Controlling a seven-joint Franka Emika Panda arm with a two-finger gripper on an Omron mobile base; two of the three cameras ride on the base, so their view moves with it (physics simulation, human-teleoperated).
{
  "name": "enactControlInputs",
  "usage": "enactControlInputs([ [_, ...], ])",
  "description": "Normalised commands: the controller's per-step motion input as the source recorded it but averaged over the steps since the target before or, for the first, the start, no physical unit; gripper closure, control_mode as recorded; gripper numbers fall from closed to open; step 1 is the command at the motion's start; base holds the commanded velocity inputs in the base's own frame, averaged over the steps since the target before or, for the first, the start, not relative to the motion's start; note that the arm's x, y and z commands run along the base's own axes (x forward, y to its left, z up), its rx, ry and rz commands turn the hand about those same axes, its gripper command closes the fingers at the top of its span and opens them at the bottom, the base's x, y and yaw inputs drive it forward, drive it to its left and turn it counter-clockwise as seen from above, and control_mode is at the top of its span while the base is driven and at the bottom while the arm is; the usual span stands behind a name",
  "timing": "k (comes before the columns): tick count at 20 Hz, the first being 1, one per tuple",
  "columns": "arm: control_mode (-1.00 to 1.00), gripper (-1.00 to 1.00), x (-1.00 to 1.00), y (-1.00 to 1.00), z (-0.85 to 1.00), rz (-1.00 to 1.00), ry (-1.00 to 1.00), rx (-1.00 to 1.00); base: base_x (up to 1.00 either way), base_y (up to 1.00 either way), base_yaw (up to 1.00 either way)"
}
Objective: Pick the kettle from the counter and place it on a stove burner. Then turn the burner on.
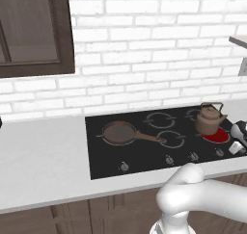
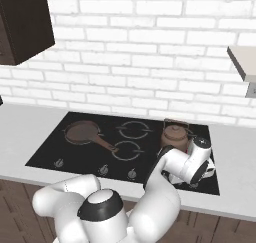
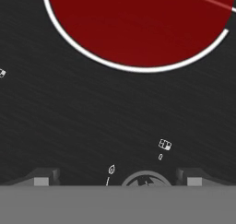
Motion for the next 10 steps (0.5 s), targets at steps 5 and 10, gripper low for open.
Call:
enactControlInputs([
  [5,-1.0,-1.0,-0.08,0.0,0.0,0.0,-0.04,0.0,0.0,0.0,0.0],
  [10,-1.0,-1.0,-0.05,-0.02,-0.04,0.0,0.0,0.0,0.0,0.0,0.0],
])
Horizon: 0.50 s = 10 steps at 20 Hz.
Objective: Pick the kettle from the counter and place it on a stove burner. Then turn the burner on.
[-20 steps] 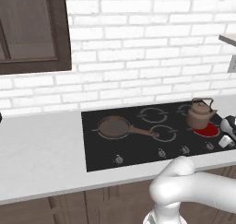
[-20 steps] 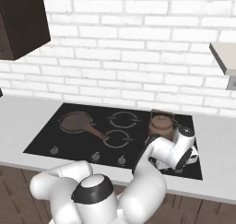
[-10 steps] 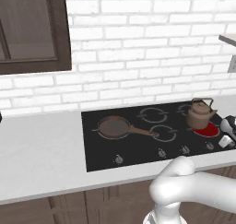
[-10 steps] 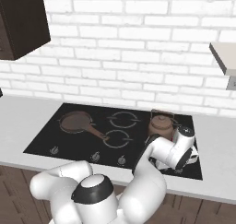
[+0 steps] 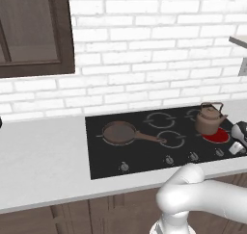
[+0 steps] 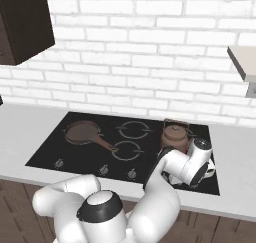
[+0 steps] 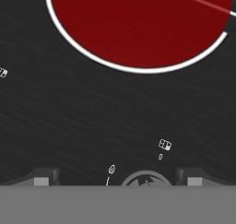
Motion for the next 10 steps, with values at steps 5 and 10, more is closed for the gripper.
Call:
enactControlInputs([
  [5,-1.0,-1.0,-0.07,-0.03,-0.06,0.0,0.0,0.0,0.0,0.0,0.0],
  [10,-1.0,-1.0,-0.03,-0.01,-0.03,0.0,0.0,0.0,0.0,0.0,0.0],
])
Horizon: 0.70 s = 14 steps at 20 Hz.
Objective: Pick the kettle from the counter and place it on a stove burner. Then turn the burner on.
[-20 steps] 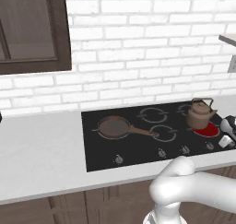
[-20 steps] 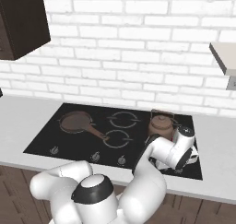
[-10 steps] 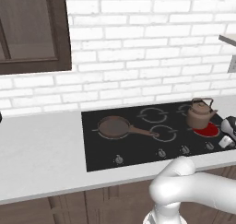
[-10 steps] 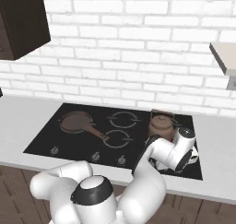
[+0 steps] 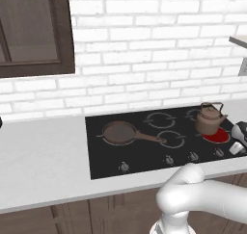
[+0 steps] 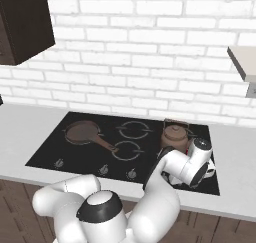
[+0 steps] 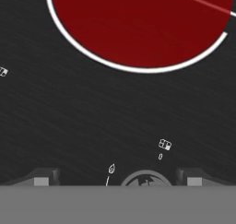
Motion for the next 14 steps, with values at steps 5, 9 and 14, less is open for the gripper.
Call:
enactControlInputs([
  [5,-1.0,-1.0,-0.1,-0.02,-0.12,-0.01,0.0,0.0,0.0,0.0,0.0],
  [9,-1.0,-1.0,-0.1,-0.03,-0.06,0.0,0.0,0.0,0.0,0.0,0.0],
  [14,-1.0,-1.0,0.0,0.0,0.0,0.0,0.0,0.0,0.0,0.0,0.0],
])
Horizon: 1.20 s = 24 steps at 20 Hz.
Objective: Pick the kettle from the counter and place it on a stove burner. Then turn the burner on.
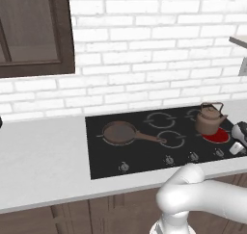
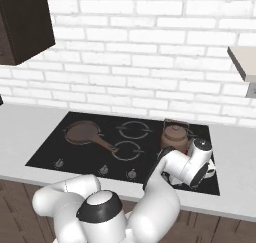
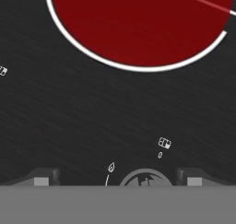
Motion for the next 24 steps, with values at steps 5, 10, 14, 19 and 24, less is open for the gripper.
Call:
enactControlInputs([
  [5,-1.0,-1.0,0.0,0.0,0.0,0.0,0.0,0.0,0.0,0.0,0.0],
  [10,-1.0,-1.0,-0.02,-0.02,0.0,0.01,0.0,0.0,0.0,0.0,0.0],
  [14,-1.0,-1.0,0.0,0.0,-0.01,0.0,0.0,-0.01,0.0,0.0,0.0],
  [19,-1.0,-1.0,0.0,-0.11,0.0,-0.01,0.04,0.0,0.0,0.0,0.0],
  [24,-1.0,-1.0,-0.01,-0.03,0.0,0.0,0.0,0.0,0.0,0.0,0.0],
])
